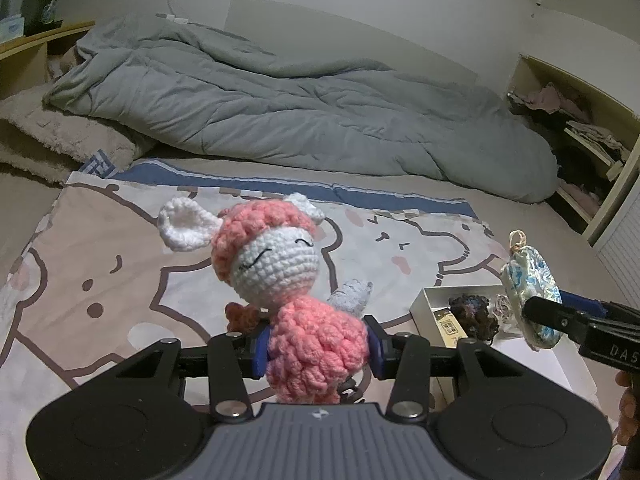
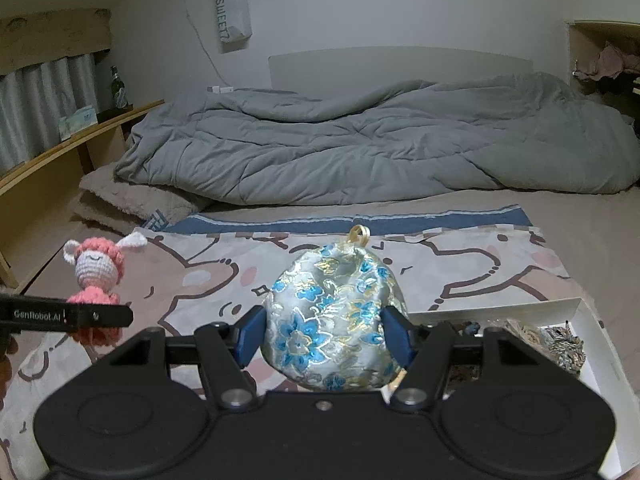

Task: Organize objects
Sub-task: 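Carry the doll and the floral pouch over the white box and lower them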

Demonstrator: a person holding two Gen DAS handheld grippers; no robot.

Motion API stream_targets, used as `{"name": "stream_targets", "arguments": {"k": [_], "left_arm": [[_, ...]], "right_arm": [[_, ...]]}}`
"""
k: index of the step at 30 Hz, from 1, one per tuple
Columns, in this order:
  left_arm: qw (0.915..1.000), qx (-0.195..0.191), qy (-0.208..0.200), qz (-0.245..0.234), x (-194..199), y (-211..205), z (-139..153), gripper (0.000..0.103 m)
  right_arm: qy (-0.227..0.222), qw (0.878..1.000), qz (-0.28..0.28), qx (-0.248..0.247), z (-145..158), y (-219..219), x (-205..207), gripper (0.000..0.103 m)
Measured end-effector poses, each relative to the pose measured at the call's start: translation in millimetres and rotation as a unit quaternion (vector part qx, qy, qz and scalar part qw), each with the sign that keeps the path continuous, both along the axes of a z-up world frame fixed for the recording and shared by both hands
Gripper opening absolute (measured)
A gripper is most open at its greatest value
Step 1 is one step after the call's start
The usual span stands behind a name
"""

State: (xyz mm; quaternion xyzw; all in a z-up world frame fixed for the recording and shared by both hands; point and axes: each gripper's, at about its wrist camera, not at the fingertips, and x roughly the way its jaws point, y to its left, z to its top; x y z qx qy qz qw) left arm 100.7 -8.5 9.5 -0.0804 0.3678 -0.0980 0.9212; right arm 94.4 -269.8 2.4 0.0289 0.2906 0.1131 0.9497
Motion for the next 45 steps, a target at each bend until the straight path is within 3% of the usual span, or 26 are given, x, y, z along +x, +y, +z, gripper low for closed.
{"name": "stream_targets", "arguments": {"k": [13,24,45], "left_arm": [[0.9985,0.0,-0.01,-0.054,7.2,-58.6,4.4,0.047],[0.9943,-0.022,-0.008,-0.104,5.6,-113.9,3.6,0.047],[0.9741,-0.094,0.022,-0.205,7.2,-218.1,-23.5,0.047]], "right_arm": [[-0.005,0.999,-0.033,0.006,1.9,-39.3,-8.9,0.064],[-0.014,0.997,-0.074,0.004,6.8,-90.6,-19.6,0.064],[0.02,0.989,-0.147,-0.013,-19.2,-178.2,-36.2,0.064]]}}
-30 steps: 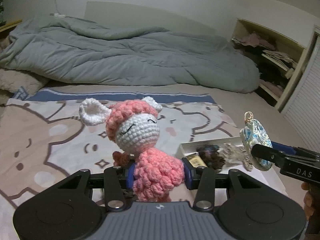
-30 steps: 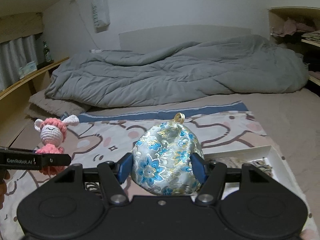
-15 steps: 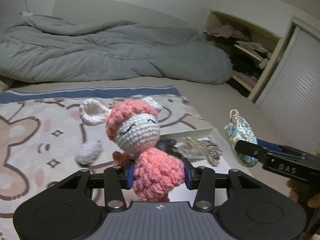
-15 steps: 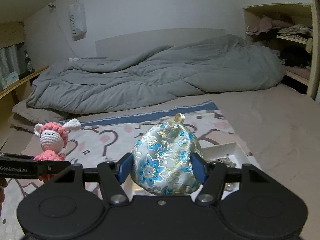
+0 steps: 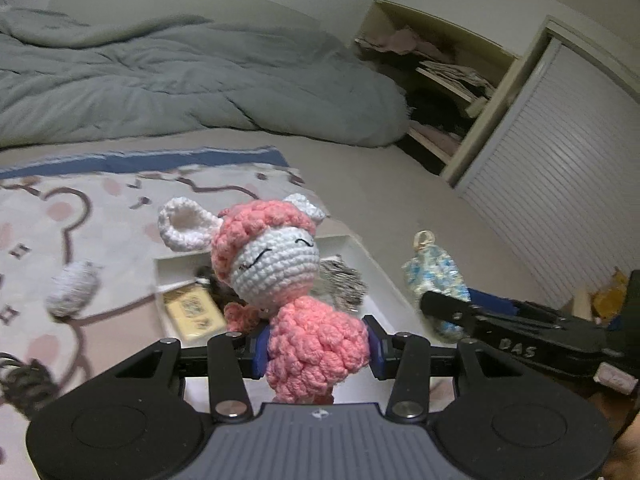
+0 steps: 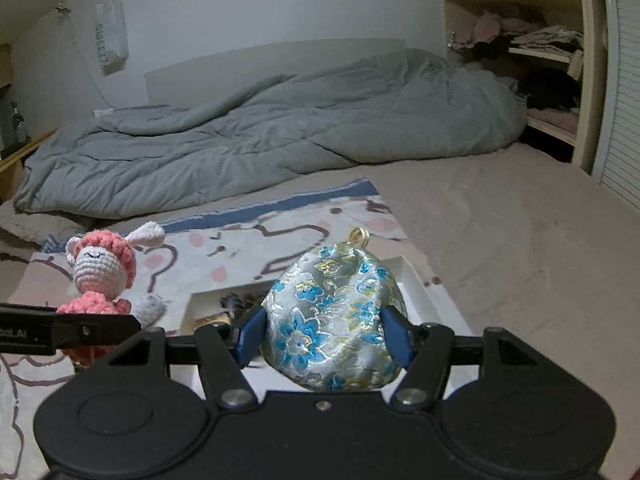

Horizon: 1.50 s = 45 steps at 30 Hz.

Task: Organize objects
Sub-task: 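Carry the doll and the floral pouch over the white box and lower them, then open both grippers to release the doll and pouch in the box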

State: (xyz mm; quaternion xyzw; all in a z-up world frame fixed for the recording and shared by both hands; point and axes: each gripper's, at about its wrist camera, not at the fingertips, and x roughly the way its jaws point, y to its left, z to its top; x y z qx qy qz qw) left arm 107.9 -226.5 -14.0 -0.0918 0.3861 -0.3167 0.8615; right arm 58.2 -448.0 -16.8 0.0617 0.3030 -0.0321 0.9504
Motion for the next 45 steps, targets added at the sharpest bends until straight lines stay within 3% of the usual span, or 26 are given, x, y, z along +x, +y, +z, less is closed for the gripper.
{"name": "stream_targets", "arguments": {"k": [13,22,25,26,27,30,45], "left_arm": [[0.9976,-0.029,0.053,-0.034,2.3,-44.8,-43.6,0.047],[0.9973,-0.031,0.02,-0.064,-2.4,-72.6,-54.1,0.047],[0.9973,-0.027,0.019,-0.065,-0.8,-77.3,-62.2,0.056],[0.9971,-0.023,0.024,-0.068,0.4,-79.0,-65.9,0.077],[0.9975,-0.014,0.028,-0.063,0.4,-79.8,-68.4,0.083],[0.9972,0.019,0.026,-0.067,2.7,-80.5,-72.8,0.083],[0.9969,0.038,0.03,-0.063,6.5,-71.2,-68.8,0.083]], "right_arm": [[0.053,0.998,-0.013,-0.006,-31.5,-31.3,4.0,0.064],[0.068,0.997,-0.02,-0.007,-42.1,-42.4,5.3,0.064],[0.069,0.997,-0.024,-0.005,-44.2,-45.0,7.1,0.064],[0.07,0.997,-0.025,-0.006,-45.2,-45.4,7.9,0.065],[0.072,0.997,-0.027,-0.008,-46.7,-45.7,8.9,0.067],[0.086,0.995,-0.043,-0.017,-54.2,-48.4,11.3,0.086],[0.091,0.995,-0.044,-0.007,-56.1,-51.4,7.6,0.086]]}}
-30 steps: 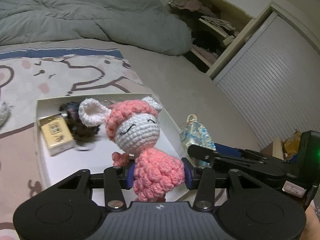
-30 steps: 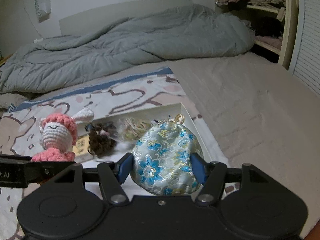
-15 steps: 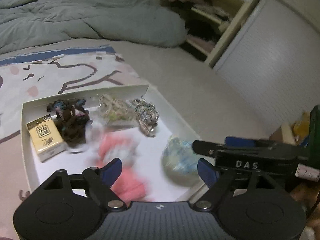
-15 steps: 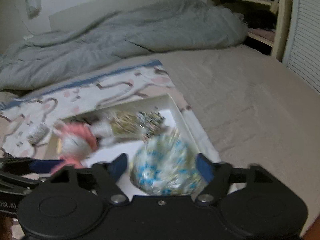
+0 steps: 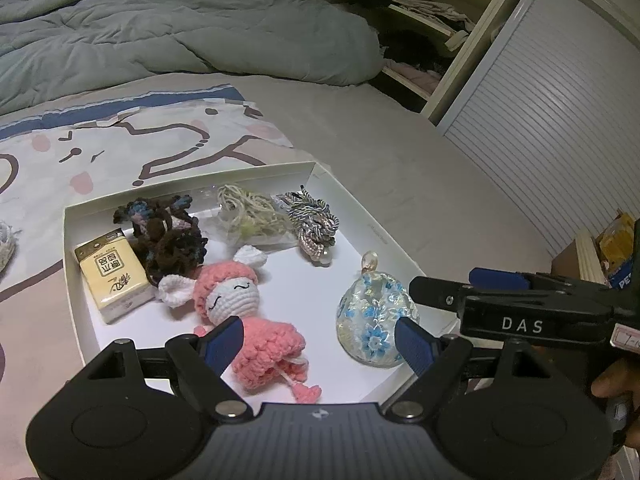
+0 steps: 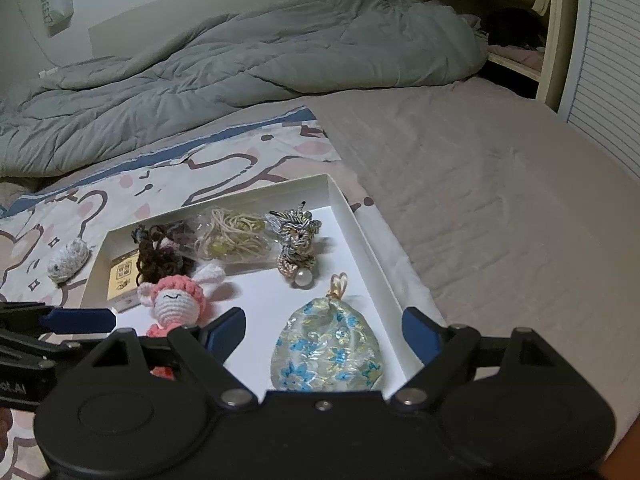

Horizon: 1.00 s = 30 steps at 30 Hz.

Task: Organize objects
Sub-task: 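Open both grippers to release the doll and pouch in the box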

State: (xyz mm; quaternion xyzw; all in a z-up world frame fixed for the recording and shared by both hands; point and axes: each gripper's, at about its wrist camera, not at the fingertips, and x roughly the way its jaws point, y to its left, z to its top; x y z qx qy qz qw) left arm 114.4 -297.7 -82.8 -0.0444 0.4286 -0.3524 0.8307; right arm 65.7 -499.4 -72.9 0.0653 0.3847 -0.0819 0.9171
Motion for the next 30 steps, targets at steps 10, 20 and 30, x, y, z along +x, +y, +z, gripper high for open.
{"name": "stream_targets", "arguments": {"k": [10,20,30], "left_arm": [[1.0,0.007,0.007,-0.001,-3.7,5.2,4.5,0.083],[0.9997,0.019,0.004,0.015,-1.7,16.9,13.3,0.083],[0.9984,0.035,-0.011,0.043,2.3,39.8,24.8,0.095]], "right_arm": [[-0.012,1.0,0.002,0.01,8.0,6.0,-4.0,0.085],[-0.016,1.0,0.007,0.004,12.9,12.6,-4.7,0.085],[-0.03,0.999,0.014,0.002,22.0,17.3,-12.6,0.085]]}}
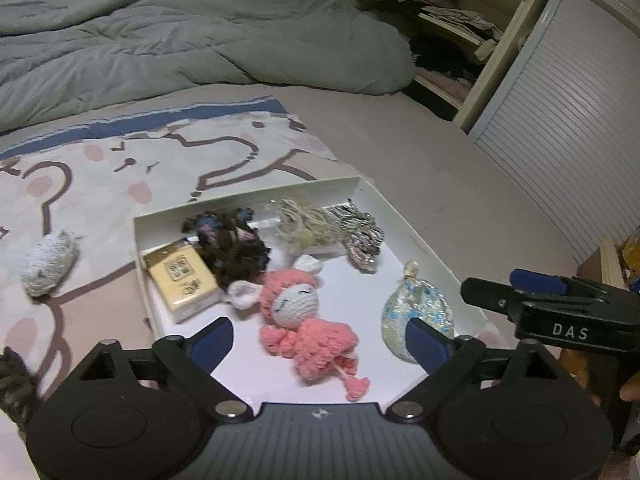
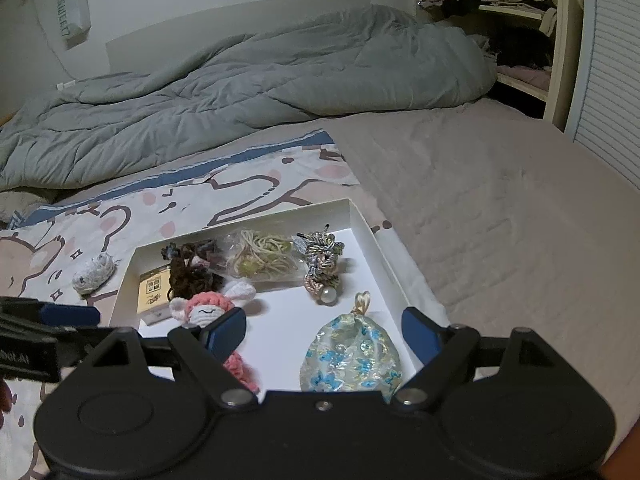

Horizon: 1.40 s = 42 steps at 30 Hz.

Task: Organize objects
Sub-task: 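Open both grippers to release the doll and pouch in the box, then move the left gripper to the black claw clip while the right moves to the white lace ball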

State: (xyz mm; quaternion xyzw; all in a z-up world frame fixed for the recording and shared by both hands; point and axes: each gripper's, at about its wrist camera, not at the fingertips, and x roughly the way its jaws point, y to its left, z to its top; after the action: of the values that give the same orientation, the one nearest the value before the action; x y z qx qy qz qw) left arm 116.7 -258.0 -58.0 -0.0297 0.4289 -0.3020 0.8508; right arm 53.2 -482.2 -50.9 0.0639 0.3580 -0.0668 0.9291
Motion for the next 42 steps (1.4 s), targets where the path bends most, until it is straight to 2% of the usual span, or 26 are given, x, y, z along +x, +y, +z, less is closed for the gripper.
{"name": "stream_targets", "arguments": {"k": [5,10,12,14,27,42], "left_arm": [[0.9998,0.005,-0.007,0.016,0.1,12.3,5.5,0.103],[0.9995,0.008,-0.014,0.029,1.0,25.6,10.0,0.103],[0.9991,0.009,-0.019,0.035,1.0,31.7,12.9,0.103],[0.9987,0.011,-0.024,0.043,1.2,37.5,15.4,0.103],[0.9947,0.021,-0.034,0.095,8.8,100.8,24.7,0.103],[0.9873,0.037,-0.036,0.15,11.4,182.8,24.7,0.103]], "right_arm": [[-0.002,1.0,0.005,-0.003,2.4,7.3,-1.0,0.086],[-0.008,1.0,0.01,-0.01,4.1,16.0,-1.7,0.093],[-0.013,1.0,0.01,-0.014,5.3,20.0,-2.3,0.101],[-0.019,1.0,0.011,-0.021,6.1,25.1,-2.8,0.103],[-0.021,0.998,0.04,-0.036,11.0,67.9,13.5,0.103],[-0.016,0.996,0.085,-0.028,11.8,124.8,32.6,0.103]]}}
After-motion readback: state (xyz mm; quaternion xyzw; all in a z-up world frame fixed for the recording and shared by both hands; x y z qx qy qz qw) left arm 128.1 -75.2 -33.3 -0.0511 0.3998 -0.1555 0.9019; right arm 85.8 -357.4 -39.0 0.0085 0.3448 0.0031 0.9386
